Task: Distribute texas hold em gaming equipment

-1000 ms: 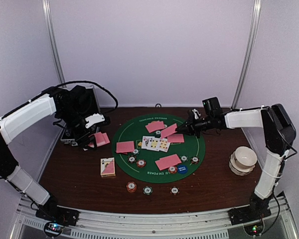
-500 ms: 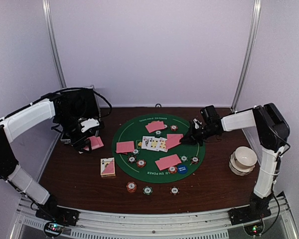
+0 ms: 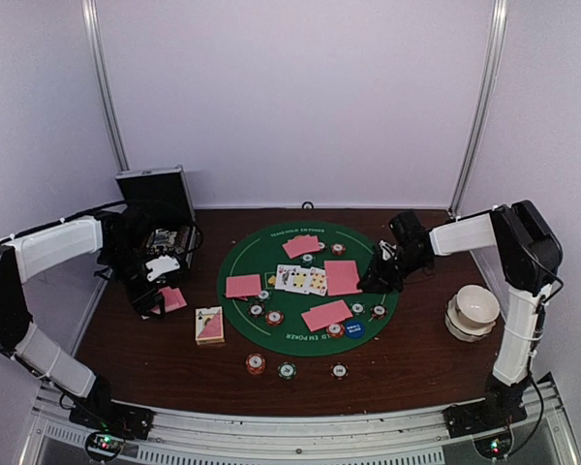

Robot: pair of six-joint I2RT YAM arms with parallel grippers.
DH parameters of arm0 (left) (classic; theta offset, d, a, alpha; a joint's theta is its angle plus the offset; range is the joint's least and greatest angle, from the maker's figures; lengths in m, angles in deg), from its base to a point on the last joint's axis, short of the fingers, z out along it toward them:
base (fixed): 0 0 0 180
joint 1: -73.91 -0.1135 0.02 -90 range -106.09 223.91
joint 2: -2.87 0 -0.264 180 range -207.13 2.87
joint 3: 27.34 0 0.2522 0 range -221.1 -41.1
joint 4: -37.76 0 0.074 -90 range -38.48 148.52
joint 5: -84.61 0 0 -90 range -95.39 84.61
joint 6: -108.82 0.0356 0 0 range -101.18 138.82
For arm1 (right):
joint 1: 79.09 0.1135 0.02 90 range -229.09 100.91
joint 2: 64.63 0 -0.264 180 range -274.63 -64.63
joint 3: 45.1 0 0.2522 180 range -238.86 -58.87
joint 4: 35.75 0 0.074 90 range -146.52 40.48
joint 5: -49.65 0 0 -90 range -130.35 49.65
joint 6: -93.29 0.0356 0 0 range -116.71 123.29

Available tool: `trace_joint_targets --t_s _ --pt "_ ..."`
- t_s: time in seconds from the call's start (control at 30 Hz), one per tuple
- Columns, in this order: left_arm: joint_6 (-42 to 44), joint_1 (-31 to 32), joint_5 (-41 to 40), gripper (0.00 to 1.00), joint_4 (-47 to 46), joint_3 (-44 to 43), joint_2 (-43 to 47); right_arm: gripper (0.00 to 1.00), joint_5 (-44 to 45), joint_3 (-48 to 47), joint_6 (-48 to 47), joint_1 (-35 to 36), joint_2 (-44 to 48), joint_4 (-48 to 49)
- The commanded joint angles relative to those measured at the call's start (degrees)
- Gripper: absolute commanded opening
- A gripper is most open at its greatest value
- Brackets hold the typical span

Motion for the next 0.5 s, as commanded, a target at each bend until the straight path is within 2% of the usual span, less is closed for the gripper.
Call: trace_joint_targets --t_s 0.0,0.07,0.2,0.23,0.27,0.3,0.47 --pt "1.75 -0.29 -0.25 0.00 -6.20 4.13 1.44 0.30 4.49 -0.40 -1.99 -0.46 3.54 -3.56" --pt "1.97 -0.29 -0.41 0.00 -7.90 5.81 1.03 0.48 6.04 -0.43 -2.44 -0.43 5.43 -4.50" --pt "2.85 -0.29 -0.34 0.00 -11.11 8.53 0.00 0.68 8.73 -0.65 -3.02 -0.37 9.86 -6.16" --pt "3.17 -0.29 -0.17 0.00 -11.67 9.15 -0.20 0.76 9.22 -0.65 -3.00 -0.30 10.90 -6.42" --pt "3.79 -0.29 -0.15 0.00 -12.41 9.97 -0.40 0.96 9.57 -0.63 -2.99 -0.22 11.85 -6.55" --pt "4.29 -0.29 -0.19 0.00 -13.15 10.76 -0.51 0.99 9.87 -0.72 -2.95 -0.13 12.64 -6.99" --pt "5.49 0.00 0.34 0.00 -15.02 13.13 -0.98 0.99 10.43 -0.83 -2.69 0.50 15.70 -7.80"
